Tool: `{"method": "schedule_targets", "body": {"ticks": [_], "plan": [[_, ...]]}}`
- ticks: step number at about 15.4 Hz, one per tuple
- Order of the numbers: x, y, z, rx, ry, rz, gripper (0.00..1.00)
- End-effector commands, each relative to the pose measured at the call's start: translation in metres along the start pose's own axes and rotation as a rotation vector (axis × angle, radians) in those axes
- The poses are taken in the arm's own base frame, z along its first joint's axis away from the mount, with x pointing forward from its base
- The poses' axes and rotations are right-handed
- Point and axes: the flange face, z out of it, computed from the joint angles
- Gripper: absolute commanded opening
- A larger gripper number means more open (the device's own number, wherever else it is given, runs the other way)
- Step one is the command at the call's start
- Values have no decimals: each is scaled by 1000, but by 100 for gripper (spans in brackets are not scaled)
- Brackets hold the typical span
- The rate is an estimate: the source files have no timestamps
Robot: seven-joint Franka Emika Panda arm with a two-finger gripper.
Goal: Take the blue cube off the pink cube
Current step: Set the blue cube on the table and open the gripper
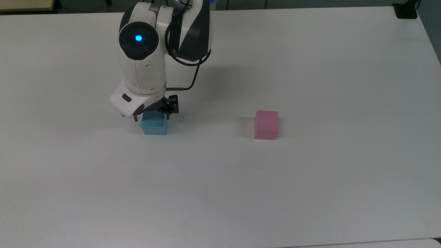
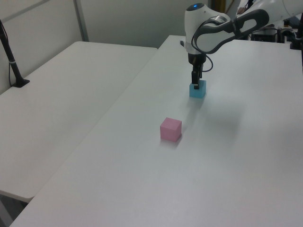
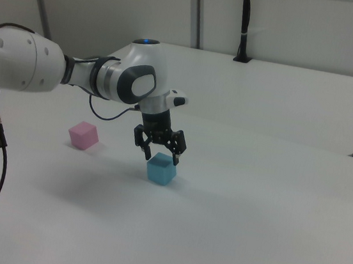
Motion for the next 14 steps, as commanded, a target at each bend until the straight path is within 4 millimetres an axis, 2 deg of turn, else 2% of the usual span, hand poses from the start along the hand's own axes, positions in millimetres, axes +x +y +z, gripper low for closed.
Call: {"method": "schedule_targets", "body": {"ticks": [1, 2, 3, 6, 7, 8, 11, 14], "plan": [[-12, 6, -38, 21, 37, 48, 100], [-19, 8, -59, 34, 36, 67, 100], [-29, 11, -91, 48, 50, 109, 100], [-71, 11, -173, 85, 45, 288, 100], [-86, 6, -194, 75, 25, 312, 100], [-99, -12, -215, 58, 12, 288, 100], [-132, -32, -258, 54, -4, 227, 100], [-145, -35, -267, 57, -10, 222, 100]]}}
